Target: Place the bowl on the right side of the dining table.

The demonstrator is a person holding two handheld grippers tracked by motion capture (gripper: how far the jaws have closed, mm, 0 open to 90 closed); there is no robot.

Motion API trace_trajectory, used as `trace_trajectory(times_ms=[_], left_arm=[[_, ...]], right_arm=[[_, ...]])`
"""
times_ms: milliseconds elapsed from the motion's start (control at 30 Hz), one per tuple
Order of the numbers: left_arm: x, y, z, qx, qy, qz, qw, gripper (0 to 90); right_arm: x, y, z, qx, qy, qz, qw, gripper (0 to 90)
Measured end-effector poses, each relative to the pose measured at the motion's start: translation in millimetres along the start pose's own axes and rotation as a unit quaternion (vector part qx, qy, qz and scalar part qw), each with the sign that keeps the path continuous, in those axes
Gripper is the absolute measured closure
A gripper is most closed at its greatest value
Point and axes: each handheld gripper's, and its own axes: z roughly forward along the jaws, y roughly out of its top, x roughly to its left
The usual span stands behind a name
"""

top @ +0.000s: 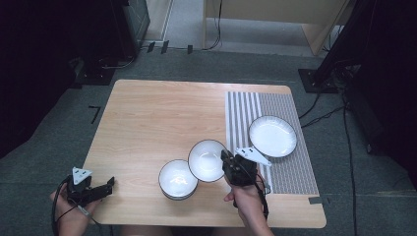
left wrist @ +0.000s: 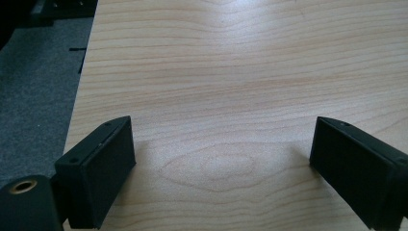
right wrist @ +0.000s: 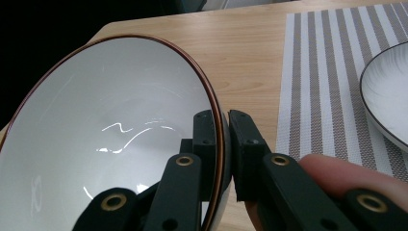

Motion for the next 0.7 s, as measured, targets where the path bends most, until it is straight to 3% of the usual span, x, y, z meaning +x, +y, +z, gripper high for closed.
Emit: trace_trajectory(times_ms=[700], left_arm=[[0.0,0.0,0.0,0.000,0.000,0.000,1.0000,8.1]], right_arm=[[-25.4,2.1,2.1,-0.003,-0.015,0.008,0.9999,83.4]])
